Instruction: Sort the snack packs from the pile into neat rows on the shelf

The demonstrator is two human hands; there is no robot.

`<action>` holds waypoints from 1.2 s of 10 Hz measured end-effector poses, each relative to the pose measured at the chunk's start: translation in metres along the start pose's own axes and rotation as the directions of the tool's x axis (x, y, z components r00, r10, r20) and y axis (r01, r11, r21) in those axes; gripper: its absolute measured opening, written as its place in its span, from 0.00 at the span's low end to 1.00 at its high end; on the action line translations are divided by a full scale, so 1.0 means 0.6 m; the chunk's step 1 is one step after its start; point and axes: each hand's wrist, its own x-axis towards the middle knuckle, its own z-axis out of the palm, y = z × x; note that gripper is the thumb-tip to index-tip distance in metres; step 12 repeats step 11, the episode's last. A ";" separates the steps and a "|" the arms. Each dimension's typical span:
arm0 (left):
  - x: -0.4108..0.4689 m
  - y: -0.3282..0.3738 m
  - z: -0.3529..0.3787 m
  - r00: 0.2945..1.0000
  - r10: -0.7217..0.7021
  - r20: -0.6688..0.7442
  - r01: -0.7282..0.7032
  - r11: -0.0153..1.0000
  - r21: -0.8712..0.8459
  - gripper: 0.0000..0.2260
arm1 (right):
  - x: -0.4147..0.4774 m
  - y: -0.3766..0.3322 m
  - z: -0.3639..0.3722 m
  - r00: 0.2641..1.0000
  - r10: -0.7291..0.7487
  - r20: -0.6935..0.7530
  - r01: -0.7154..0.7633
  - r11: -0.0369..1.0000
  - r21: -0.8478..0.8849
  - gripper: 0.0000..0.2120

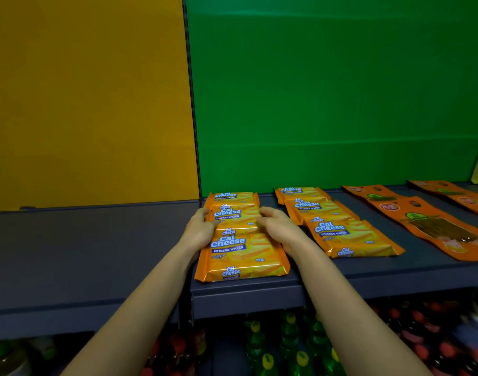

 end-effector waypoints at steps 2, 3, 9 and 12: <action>-0.010 0.007 -0.005 0.999 -0.042 0.002 0.042 0.991 -0.128 0.22 | -0.012 0.016 -0.010 1.000 -0.022 -0.022 0.025 0.987 0.156 0.24; -0.034 0.012 -0.012 0.996 -0.058 0.068 0.069 0.984 -0.167 0.20 | -0.028 0.034 -0.024 0.997 -0.062 0.039 0.056 0.988 0.147 0.31; -0.086 -0.034 -0.058 0.945 0.168 0.282 -0.212 0.968 0.136 0.32 | -0.049 0.062 -0.032 0.973 -0.217 0.081 0.214 0.976 0.037 0.33; -0.095 -0.019 -0.077 0.931 0.365 -0.015 -0.361 0.927 0.101 0.31 | -0.135 0.083 -0.059 0.922 -0.346 -0.173 0.305 0.925 -0.226 0.30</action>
